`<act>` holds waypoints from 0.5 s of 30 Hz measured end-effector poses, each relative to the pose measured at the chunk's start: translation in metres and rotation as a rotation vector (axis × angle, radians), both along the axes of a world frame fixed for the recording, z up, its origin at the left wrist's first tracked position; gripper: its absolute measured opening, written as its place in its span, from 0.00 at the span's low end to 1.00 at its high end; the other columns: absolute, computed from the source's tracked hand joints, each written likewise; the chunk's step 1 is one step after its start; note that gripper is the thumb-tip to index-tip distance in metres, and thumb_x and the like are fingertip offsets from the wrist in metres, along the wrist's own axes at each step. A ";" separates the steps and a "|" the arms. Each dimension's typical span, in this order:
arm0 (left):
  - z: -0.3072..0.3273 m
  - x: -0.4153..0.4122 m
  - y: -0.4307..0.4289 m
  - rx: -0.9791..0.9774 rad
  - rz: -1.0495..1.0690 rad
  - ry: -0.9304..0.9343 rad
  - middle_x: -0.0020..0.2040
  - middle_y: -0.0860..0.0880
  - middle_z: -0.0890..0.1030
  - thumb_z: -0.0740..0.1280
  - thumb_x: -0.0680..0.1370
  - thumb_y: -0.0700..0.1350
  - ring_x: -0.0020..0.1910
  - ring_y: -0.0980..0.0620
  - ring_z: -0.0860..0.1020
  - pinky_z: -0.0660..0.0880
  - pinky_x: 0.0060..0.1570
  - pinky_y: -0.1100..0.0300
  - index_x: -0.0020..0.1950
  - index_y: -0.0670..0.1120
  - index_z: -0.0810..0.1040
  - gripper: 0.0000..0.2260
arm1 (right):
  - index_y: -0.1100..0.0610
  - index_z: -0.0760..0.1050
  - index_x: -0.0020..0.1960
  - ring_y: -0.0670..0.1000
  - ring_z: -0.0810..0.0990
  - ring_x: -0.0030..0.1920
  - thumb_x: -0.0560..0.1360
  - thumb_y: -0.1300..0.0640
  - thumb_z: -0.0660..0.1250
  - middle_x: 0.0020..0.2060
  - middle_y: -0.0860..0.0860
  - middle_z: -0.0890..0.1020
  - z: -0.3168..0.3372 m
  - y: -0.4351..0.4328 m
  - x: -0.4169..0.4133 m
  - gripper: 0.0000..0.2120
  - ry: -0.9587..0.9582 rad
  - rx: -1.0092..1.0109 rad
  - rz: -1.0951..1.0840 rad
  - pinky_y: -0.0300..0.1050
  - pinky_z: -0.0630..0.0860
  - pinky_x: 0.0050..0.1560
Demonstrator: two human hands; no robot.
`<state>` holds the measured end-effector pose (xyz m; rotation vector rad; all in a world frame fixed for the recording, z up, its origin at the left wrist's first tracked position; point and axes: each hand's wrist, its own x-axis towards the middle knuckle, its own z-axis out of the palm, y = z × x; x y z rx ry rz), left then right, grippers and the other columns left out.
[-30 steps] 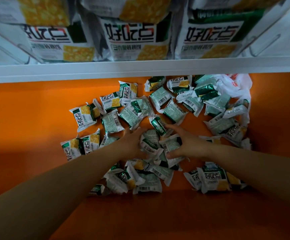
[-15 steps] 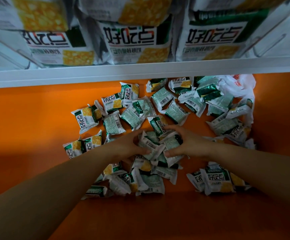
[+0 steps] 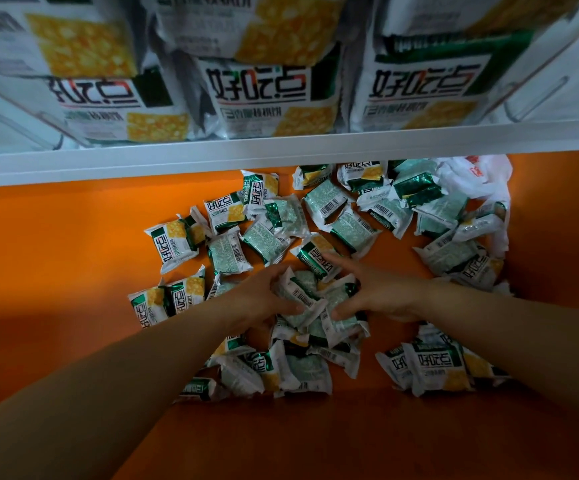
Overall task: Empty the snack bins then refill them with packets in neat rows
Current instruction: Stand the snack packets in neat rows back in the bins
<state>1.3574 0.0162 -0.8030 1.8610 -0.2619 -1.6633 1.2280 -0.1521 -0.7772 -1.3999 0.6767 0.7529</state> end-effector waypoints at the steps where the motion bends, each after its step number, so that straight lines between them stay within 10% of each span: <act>1: 0.000 -0.001 0.001 0.000 0.018 0.019 0.73 0.47 0.67 0.76 0.69 0.40 0.69 0.46 0.69 0.72 0.65 0.47 0.76 0.51 0.61 0.40 | 0.39 0.50 0.76 0.54 0.51 0.76 0.71 0.67 0.72 0.78 0.48 0.49 0.001 0.001 0.000 0.46 0.004 0.006 -0.013 0.42 0.65 0.59; 10: 0.012 -0.005 -0.004 0.006 0.101 0.073 0.70 0.45 0.71 0.74 0.71 0.37 0.64 0.44 0.74 0.74 0.62 0.48 0.75 0.48 0.62 0.36 | 0.38 0.54 0.74 0.55 0.55 0.75 0.71 0.69 0.71 0.77 0.48 0.51 0.013 0.005 -0.005 0.45 0.023 0.035 -0.094 0.41 0.70 0.56; 15: 0.035 -0.011 -0.012 -0.060 0.100 -0.047 0.70 0.50 0.70 0.81 0.59 0.54 0.64 0.45 0.74 0.75 0.61 0.46 0.75 0.52 0.63 0.48 | 0.37 0.55 0.74 0.56 0.55 0.75 0.69 0.67 0.74 0.77 0.49 0.51 0.033 -0.003 -0.010 0.46 -0.022 -0.048 -0.108 0.43 0.75 0.56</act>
